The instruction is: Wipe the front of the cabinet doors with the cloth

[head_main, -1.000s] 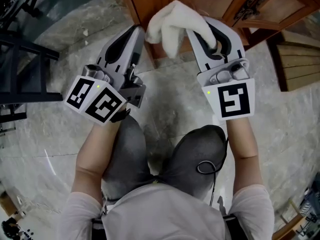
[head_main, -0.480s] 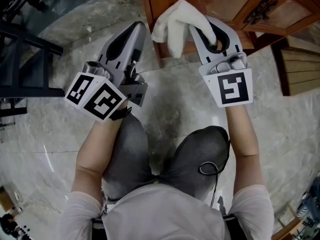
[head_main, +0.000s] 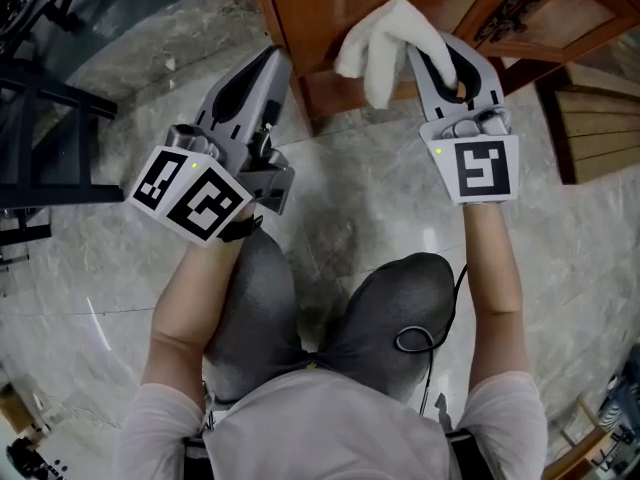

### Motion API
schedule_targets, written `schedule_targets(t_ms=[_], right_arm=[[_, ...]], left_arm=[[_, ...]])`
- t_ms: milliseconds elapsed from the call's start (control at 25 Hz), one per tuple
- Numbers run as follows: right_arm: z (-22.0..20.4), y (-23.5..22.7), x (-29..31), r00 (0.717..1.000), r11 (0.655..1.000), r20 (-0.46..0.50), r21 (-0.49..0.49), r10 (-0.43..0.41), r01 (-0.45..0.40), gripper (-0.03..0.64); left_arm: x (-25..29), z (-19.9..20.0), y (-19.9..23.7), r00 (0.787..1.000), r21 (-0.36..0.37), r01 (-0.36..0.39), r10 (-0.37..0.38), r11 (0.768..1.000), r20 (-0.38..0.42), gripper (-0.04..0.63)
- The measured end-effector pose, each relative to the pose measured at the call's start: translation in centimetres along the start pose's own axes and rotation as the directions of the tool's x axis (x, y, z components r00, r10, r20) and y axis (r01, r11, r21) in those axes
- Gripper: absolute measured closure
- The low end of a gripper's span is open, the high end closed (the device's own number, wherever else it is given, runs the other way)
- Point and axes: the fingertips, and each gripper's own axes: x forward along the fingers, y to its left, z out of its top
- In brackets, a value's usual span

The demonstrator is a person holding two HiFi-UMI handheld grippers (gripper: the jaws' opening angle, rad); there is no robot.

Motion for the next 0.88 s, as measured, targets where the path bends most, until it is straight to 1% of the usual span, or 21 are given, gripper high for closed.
schedule_targets(t_ms=[200, 360, 440, 560, 680, 880], right_arm=[[-2.2, -3.0, -1.6, 0.997, 0.998, -0.047, -0.017, -0.067, 0.066, 0.535], [-4.0, -5.5, -3.1, 0.986, 0.991, -0.106, -0.012, -0.132, 0.131, 0.535], [-4.6, -6.1, -3.4, 0.98, 0.989, -0.127, -0.018, -0.15, 0.149, 0.535], [-5.3, -6.1, -3.5, 0.976, 0.988, -0.152, -0.028, -0.155, 0.152, 0.535], [-5.5, -5.8, -3.6, 0.976, 0.988, -0.155, -0.015, -0.152, 0.152, 0.535], [-3.6, -4.0, -3.3, 0.984, 0.991, -0.122, -0.001, -0.13, 0.131, 0.535]], left_arm=[[0.8, -0.8, -0.5, 1.0, 0.004, 0.007, -0.007, 1.0, -0.013, 0.578], [0.9, -0.9, -0.6, 1.0, 0.004, 0.006, -0.006, 1.0, -0.014, 0.578], [0.8, -0.8, -0.4, 1.0, 0.001, 0.008, -0.008, 1.0, -0.014, 0.578], [0.8, -0.8, -0.2, 1.0, -0.001, 0.011, -0.011, 1.0, -0.013, 0.578], [0.9, -1.2, -0.2, 1.0, 0.003, 0.012, -0.012, 1.0, -0.023, 0.578], [0.3, -1.1, 0.3, 0.999, 0.004, 0.022, -0.022, 1.0, -0.029, 0.578]])
